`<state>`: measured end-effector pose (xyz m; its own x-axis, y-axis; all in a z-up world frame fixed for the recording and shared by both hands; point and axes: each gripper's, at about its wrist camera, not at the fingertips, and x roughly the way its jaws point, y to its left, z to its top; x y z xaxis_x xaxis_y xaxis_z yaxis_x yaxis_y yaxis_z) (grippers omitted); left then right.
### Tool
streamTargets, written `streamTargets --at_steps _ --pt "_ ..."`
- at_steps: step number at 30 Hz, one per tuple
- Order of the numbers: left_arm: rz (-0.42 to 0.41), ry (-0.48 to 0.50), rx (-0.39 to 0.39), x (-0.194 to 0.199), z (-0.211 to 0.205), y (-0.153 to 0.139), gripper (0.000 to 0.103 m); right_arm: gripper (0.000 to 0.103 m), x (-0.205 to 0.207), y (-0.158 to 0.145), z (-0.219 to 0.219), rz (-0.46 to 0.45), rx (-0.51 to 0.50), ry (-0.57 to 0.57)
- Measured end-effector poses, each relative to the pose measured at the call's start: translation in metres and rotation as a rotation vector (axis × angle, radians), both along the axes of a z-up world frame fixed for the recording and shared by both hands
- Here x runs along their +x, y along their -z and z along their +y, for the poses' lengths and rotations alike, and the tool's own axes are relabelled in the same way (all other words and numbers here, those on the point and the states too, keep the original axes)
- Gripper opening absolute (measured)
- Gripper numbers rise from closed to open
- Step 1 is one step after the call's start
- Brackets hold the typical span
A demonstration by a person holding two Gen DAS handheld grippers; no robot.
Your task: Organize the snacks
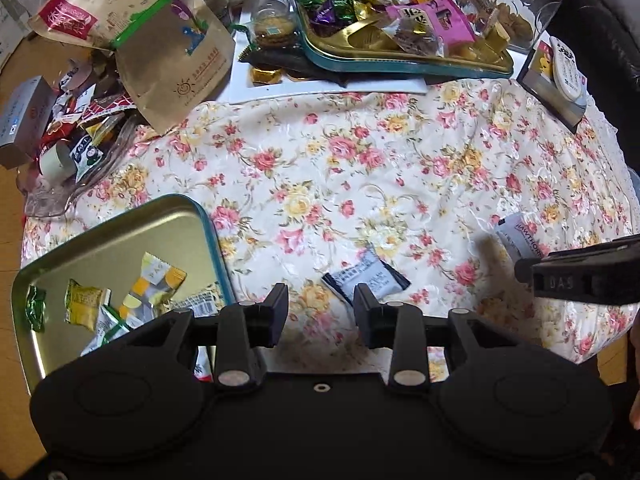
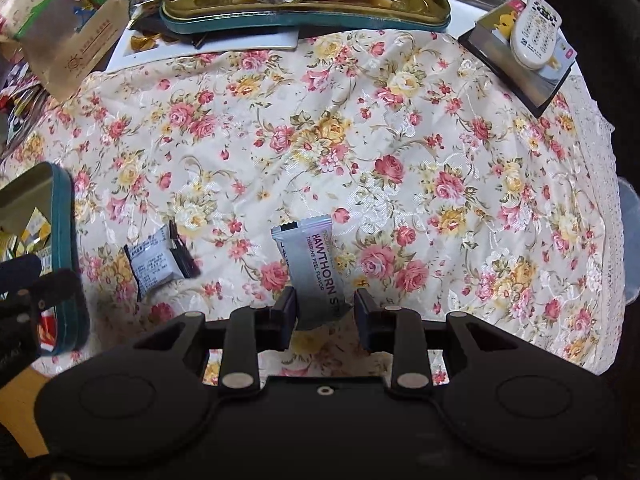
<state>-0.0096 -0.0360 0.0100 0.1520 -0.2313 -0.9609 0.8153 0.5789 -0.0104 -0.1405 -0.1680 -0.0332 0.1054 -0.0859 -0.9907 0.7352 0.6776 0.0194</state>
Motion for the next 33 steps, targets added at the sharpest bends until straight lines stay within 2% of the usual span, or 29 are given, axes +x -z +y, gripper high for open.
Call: streamTargets --at_steps 4,7,10,15,20,24,33 --pt "-0.034 0.055 0.0 0.003 -0.002 0.0 0.045 0.032 0.012 -0.003 0.003 -0.035 0.024 0.001" --pt "-0.013 0.102 -0.001 0.001 -0.009 0.005 0.045 0.033 0.02 -0.007 0.008 -0.059 0.044 -0.018" --pt "-0.016 0.19 0.005 -0.012 -0.021 0.011 0.045 0.032 0.024 -0.012 0.01 -0.076 0.044 -0.036" --pt "-0.037 0.343 0.022 -0.034 -0.035 0.02 0.045 0.033 0.018 -0.014 -0.001 -0.096 0.089 0.016" --pt "-0.077 0.45 0.059 -0.05 -0.04 0.03 0.045 0.033 0.008 -0.019 -0.012 -0.11 0.108 0.064" --pt "-0.101 0.465 0.099 -0.052 -0.042 0.039 0.045 0.033 0.004 -0.025 -0.014 -0.139 0.13 0.072" --pt "-0.084 0.478 0.159 -0.051 -0.053 0.058 0.045 0.033 -0.001 -0.034 -0.026 -0.181 0.16 0.118"
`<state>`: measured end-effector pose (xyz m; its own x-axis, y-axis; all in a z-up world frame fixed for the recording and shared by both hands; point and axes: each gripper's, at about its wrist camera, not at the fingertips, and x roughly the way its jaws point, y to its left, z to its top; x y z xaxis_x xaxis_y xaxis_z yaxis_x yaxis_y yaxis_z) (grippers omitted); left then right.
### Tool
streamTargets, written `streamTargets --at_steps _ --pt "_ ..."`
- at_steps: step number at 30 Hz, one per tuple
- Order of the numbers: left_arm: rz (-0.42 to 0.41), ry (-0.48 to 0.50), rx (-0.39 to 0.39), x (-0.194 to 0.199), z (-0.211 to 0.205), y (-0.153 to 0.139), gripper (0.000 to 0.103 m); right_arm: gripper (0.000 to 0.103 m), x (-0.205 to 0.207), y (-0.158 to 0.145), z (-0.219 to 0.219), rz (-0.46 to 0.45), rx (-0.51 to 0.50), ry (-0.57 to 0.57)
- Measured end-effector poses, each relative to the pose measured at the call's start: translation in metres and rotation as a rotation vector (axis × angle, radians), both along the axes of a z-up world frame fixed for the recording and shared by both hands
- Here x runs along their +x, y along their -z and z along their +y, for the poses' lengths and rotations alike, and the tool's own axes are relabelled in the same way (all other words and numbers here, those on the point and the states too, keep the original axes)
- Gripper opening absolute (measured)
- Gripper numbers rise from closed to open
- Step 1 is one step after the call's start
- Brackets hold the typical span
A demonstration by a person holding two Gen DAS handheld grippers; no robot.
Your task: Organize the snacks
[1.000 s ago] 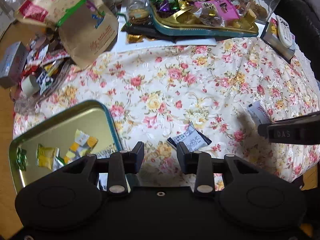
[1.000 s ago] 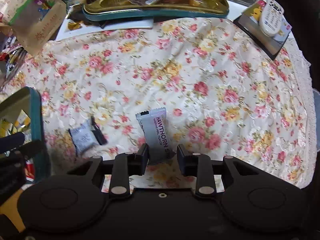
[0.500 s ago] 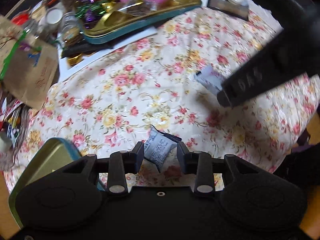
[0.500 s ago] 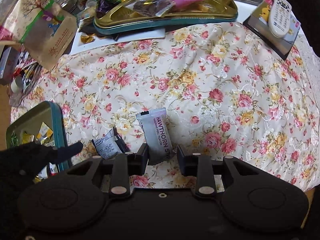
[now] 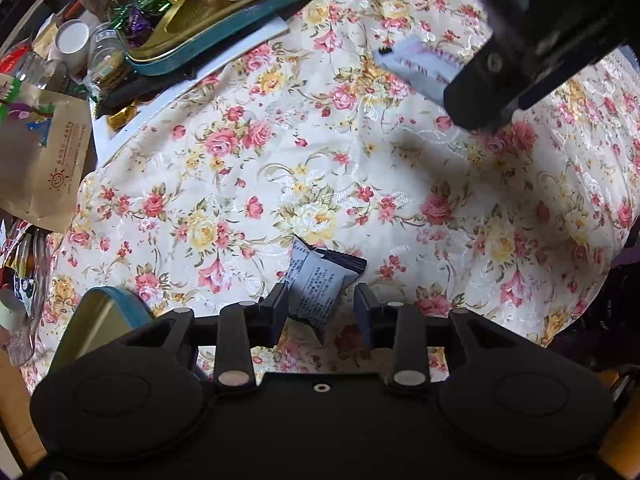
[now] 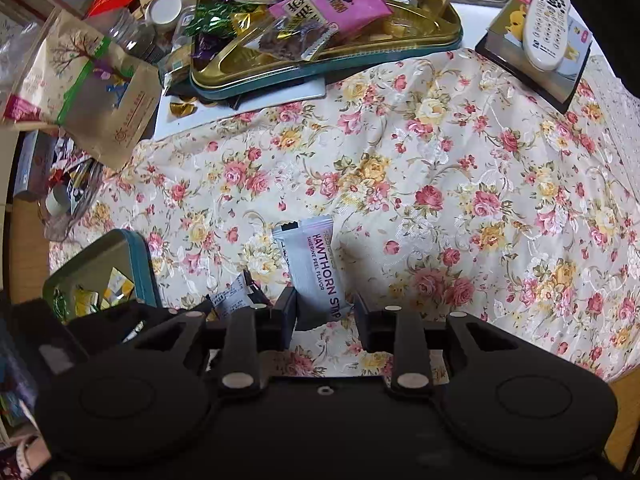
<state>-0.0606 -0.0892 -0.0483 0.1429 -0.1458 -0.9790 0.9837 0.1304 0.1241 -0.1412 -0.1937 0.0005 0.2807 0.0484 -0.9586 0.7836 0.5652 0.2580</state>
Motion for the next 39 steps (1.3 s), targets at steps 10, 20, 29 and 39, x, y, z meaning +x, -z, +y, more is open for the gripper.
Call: streamTargets --at_steps 10,20,29,39 --pt "0.008 -0.026 0.025 -0.001 -0.014 0.007 0.045 0.032 -0.01 -0.008 -0.013 -0.039 0.036 0.056" --pt "0.064 -0.236 0.07 -0.005 -0.042 0.011 0.03 0.032 -0.024 -0.013 -0.031 -0.037 0.008 0.154" --pt "0.132 -0.448 0.019 0.013 -0.042 -0.004 0.013 0.032 -0.041 -0.015 -0.049 -0.026 -0.018 0.255" --pt "0.15 -0.708 -0.052 0.053 -0.016 -0.035 0.012 0.032 -0.044 -0.015 -0.049 -0.045 0.019 0.265"
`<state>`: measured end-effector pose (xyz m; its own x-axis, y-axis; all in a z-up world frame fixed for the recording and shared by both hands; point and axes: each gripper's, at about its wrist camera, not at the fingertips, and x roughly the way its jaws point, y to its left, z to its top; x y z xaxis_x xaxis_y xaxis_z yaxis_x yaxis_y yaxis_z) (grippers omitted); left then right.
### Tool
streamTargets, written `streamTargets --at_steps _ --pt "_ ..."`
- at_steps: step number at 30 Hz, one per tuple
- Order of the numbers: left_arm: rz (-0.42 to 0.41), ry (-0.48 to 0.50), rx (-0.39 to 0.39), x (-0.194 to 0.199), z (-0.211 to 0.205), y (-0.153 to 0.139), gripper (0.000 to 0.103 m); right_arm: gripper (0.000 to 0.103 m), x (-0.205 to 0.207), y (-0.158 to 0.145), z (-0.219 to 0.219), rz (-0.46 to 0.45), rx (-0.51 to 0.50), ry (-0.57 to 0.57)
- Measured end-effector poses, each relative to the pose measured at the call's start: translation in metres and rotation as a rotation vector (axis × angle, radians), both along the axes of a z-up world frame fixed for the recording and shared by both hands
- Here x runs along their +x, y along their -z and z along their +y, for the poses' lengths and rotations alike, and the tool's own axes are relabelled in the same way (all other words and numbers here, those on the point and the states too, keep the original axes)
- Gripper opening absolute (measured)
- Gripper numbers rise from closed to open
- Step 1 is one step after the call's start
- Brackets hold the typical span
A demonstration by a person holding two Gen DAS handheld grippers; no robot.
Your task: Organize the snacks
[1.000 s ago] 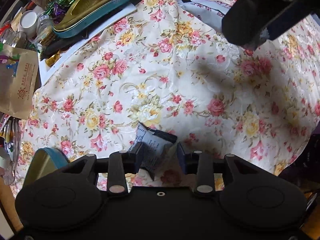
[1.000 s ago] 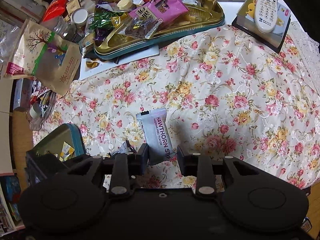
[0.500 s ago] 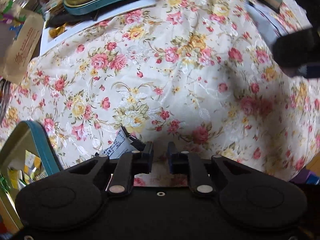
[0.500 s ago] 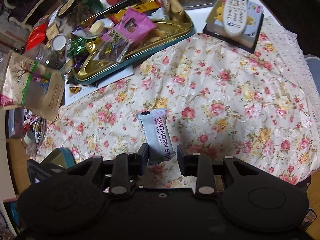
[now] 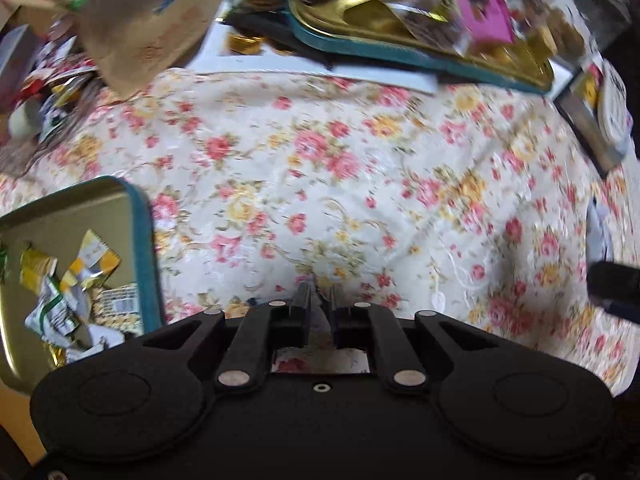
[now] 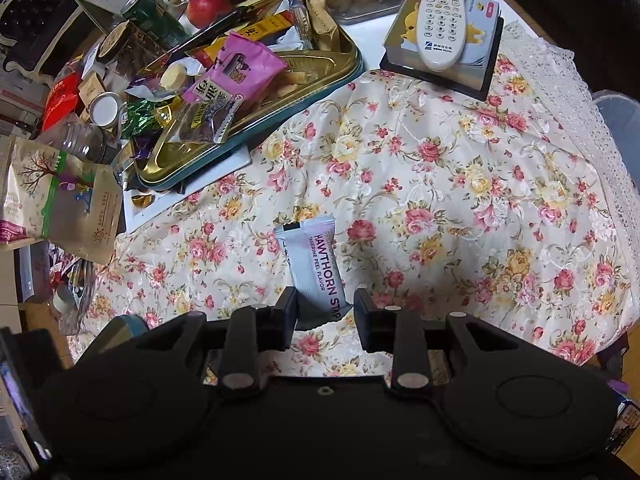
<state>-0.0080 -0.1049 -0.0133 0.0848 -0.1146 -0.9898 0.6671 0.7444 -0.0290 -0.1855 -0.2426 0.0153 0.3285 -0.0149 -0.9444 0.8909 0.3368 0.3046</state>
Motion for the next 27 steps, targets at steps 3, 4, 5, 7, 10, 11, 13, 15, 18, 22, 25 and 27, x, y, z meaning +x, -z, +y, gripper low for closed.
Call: streamTargets --at_steps 3,4,5,7,10,11,13,15,18,22,25,27 --pt "-0.021 -0.081 -0.012 0.007 0.01 -0.017 0.012 0.032 0.002 0.0 0.002 -0.002 0.002 -0.008" --pt "-0.023 -0.113 -0.026 0.009 0.014 -0.023 0.012 0.032 0.002 0.0 0.003 -0.001 0.001 -0.014" --pt "-0.023 -0.134 -0.041 0.011 0.017 -0.026 0.012 0.032 0.003 0.001 0.005 0.001 0.0 -0.019" --pt "-0.027 -0.124 -0.06 0.01 0.017 -0.029 0.013 0.032 0.004 0.002 0.008 0.008 -0.005 -0.037" --pt "-0.066 0.029 -0.001 0.002 0.005 -0.018 0.028 0.032 0.003 0.006 0.013 0.015 0.003 -0.058" --pt "-0.08 0.063 0.031 -0.001 0.003 -0.01 0.028 0.032 0.002 0.007 0.014 0.018 0.005 -0.068" --pt "-0.05 0.07 0.102 -0.001 0.002 0.009 0.027 0.032 0.001 0.008 0.016 0.021 0.01 -0.079" --pt "0.03 0.02 0.086 0.006 0.006 0.02 0.027 0.032 0.001 0.006 0.016 0.016 0.009 -0.085" --pt "0.125 -0.115 -0.001 0.018 0.016 0.022 0.027 0.032 0.003 0.002 0.015 0.015 -0.018 -0.084" --pt "0.055 -0.121 -0.02 0.018 0.014 0.013 0.027 0.032 0.008 0.004 0.018 0.032 -0.033 -0.111" --pt "0.042 0.009 0.004 0.013 0.008 0.013 0.027 0.032 0.007 0.007 0.018 0.029 -0.015 -0.122" --pt "-0.027 0.166 0.006 0.001 0.003 0.009 0.029 0.032 0.006 0.006 0.017 0.028 -0.014 -0.121"
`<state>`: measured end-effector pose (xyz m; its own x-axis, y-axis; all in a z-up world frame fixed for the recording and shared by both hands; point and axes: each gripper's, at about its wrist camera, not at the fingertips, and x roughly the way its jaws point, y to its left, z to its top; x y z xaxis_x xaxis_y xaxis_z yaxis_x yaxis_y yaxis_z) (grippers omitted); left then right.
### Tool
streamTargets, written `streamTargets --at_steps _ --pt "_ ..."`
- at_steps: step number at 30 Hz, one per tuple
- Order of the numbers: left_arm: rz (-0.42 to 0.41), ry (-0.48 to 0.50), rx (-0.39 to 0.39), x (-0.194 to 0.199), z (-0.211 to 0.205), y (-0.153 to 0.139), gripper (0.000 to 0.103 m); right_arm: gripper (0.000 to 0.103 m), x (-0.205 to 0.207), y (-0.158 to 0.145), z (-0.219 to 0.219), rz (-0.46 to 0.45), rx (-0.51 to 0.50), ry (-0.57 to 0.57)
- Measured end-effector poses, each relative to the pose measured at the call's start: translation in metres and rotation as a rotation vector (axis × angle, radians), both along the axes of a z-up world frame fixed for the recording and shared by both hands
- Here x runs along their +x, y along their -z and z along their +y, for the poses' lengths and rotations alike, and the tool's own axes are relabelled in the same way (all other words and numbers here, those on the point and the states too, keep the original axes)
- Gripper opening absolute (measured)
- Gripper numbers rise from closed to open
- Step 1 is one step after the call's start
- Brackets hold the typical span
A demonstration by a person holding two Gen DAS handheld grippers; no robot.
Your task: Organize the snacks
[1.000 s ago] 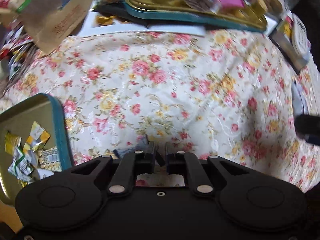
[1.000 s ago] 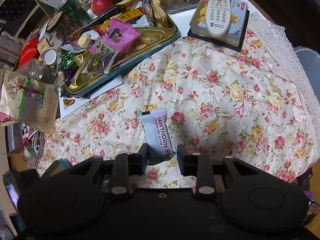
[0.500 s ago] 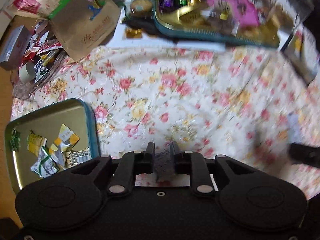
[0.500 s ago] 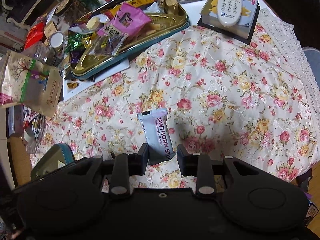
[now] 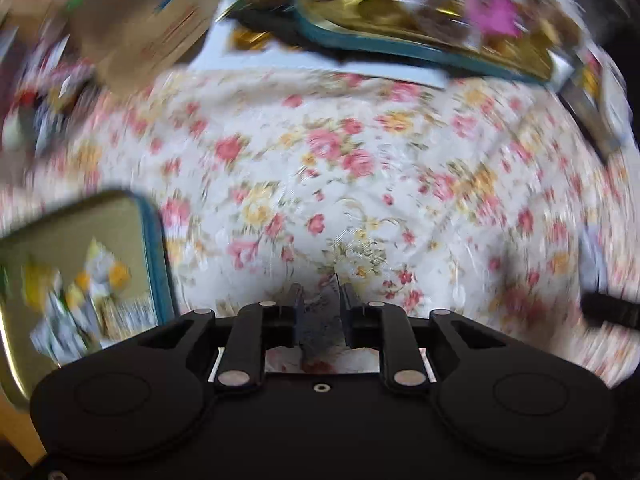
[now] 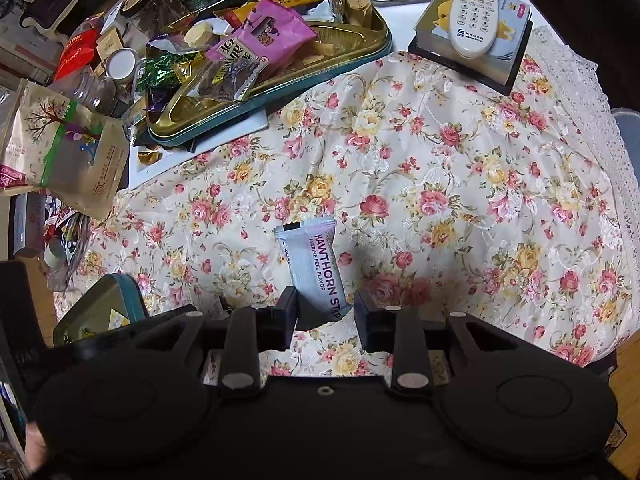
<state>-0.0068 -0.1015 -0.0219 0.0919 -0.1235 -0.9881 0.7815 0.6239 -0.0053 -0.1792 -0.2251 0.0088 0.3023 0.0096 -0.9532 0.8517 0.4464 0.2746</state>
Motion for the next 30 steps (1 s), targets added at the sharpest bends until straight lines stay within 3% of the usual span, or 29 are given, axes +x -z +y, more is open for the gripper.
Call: streamTargets --at_steps 3,9,16,21,30 --pt "-0.131 0.22 0.033 -0.021 0.001 0.001 0.03 0.032 -0.003 -0.001 -0.002 -0.002 -0.001 0.012" --pt "-0.16 0.5 0.073 -0.045 0.011 0.022 0.03 0.032 -0.005 -0.002 -0.003 -0.004 -0.007 0.011" --pt "-0.131 0.61 0.004 -0.048 0.015 0.024 0.03 0.032 -0.001 -0.002 0.001 -0.011 0.005 -0.014" --pt "-0.127 0.69 0.056 -0.056 0.017 0.041 0.031 0.032 0.002 -0.004 0.003 -0.017 0.002 -0.035" --pt "-0.138 0.7 0.081 -0.058 0.014 0.059 0.05 0.032 0.007 -0.004 0.005 -0.029 0.024 -0.045"
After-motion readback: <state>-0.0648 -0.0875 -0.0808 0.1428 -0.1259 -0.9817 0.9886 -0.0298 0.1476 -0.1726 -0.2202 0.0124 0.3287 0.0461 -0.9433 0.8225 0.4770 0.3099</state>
